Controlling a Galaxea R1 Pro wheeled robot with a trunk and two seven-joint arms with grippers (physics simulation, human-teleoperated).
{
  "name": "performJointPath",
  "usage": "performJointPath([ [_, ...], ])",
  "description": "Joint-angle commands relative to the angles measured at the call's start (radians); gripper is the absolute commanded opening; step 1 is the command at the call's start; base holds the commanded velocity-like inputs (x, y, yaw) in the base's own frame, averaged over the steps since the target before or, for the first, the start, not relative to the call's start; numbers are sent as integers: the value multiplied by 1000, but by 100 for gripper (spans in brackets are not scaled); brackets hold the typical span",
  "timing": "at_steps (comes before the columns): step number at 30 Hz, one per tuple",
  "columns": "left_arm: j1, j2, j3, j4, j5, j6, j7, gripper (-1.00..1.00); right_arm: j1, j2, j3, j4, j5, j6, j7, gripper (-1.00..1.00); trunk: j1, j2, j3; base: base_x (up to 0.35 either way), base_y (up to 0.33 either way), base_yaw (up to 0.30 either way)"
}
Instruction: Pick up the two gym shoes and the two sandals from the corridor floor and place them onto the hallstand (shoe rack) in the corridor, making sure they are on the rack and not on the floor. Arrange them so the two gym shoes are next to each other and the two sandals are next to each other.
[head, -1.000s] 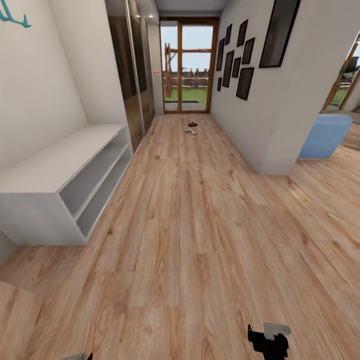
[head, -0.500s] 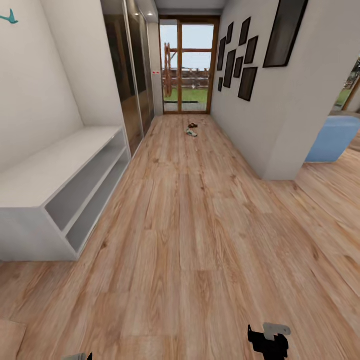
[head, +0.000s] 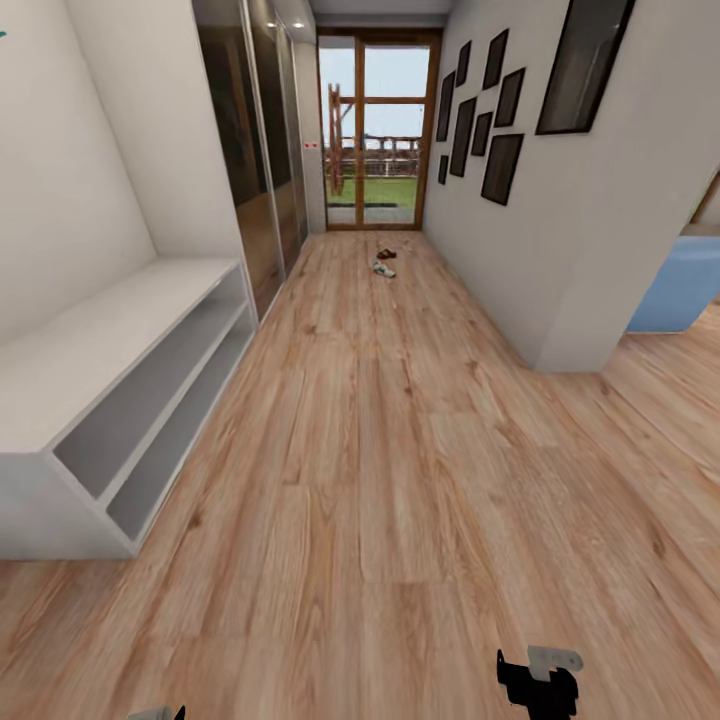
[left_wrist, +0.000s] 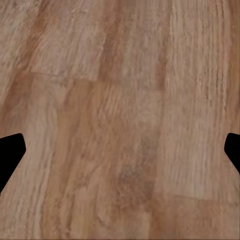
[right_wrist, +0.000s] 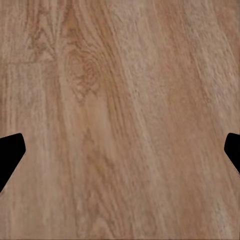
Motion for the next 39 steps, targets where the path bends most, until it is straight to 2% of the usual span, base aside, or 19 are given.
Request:
performJointPath([
  [1, -1, 0, 3, 1, 9, -1, -10, 100, 0, 0, 1, 1, -4, -4, 0, 100, 0, 0, -1, 338, 0, 0],
  [39, -1, 0, 3, 0, 9, -1, -10, 100, 0, 0, 1, 1, -3, -5, 0, 100, 0, 0, -1, 338, 0, 0],
])
